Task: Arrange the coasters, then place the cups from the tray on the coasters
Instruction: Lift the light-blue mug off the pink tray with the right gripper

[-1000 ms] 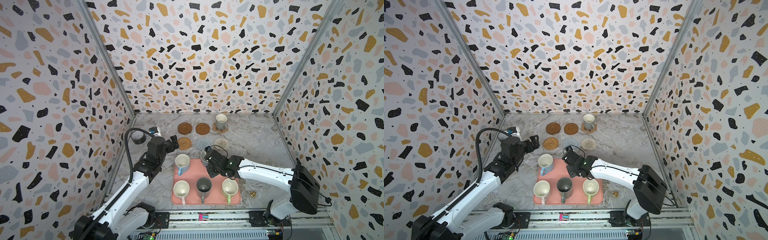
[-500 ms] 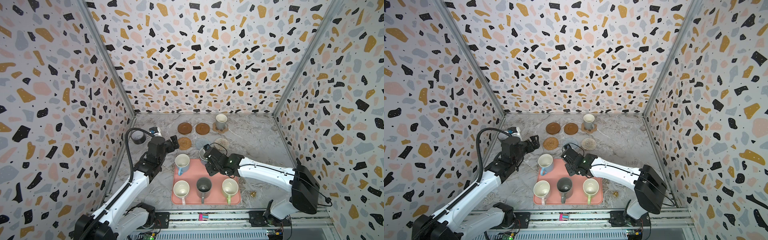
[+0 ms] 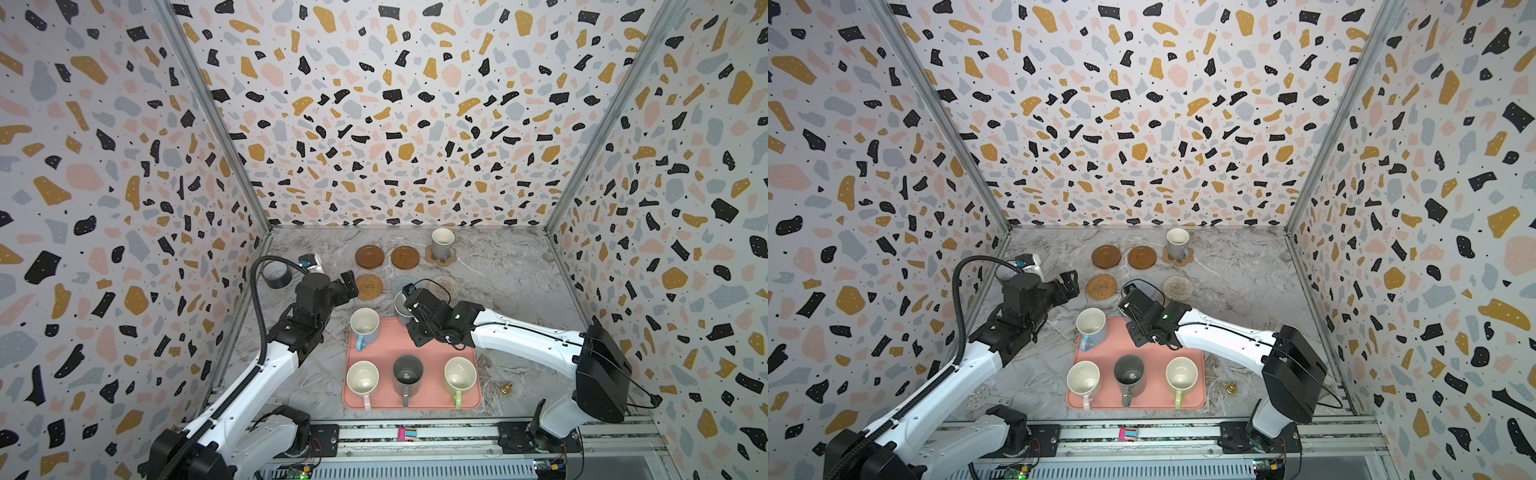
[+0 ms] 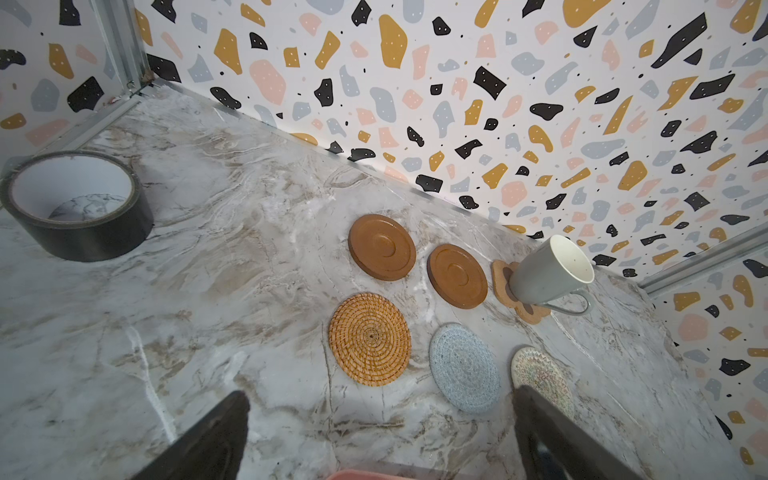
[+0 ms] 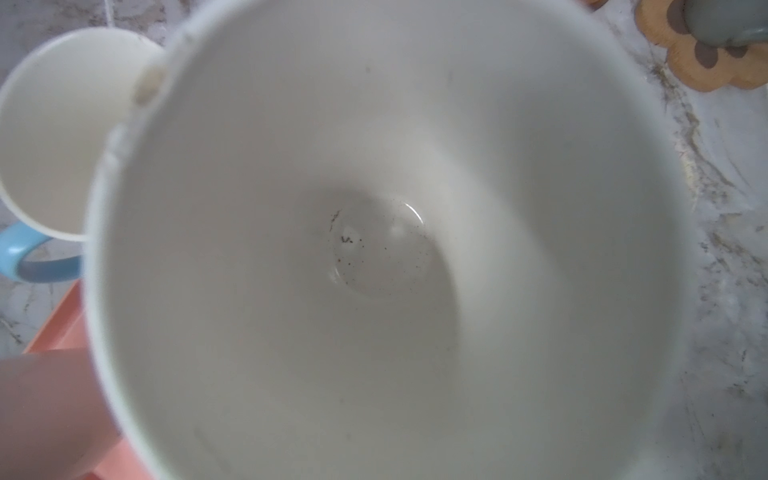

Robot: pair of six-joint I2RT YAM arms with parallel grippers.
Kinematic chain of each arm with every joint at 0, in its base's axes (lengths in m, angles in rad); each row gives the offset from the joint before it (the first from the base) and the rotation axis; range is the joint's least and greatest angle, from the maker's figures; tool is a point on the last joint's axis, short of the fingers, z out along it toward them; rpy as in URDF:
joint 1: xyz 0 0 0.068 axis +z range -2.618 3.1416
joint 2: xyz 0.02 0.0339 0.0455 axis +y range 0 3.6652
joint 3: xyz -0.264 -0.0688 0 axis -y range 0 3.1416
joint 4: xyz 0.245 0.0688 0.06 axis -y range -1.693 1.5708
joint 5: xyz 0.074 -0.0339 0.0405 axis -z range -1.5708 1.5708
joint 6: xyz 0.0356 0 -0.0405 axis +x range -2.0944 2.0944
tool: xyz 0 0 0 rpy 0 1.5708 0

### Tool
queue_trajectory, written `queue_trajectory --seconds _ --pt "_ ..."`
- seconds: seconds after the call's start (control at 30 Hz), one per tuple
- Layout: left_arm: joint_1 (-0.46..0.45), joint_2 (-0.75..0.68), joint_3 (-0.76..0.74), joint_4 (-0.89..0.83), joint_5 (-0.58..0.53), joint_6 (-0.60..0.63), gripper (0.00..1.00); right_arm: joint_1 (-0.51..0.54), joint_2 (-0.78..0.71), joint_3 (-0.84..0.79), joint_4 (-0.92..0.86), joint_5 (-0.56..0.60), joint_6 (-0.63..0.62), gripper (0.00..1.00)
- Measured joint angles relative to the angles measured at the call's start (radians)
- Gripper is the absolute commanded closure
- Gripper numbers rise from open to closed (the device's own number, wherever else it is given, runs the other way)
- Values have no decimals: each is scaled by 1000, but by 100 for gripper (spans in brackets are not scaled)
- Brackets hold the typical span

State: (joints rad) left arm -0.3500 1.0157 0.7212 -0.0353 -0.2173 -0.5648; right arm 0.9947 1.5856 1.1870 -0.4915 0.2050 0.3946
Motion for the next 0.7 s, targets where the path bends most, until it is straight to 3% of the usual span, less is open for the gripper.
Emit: queue_trajectory --seconds 0.7 --pt "0 -11 0 0 0 0 0 -71 32 64 20 -21 -68 92"
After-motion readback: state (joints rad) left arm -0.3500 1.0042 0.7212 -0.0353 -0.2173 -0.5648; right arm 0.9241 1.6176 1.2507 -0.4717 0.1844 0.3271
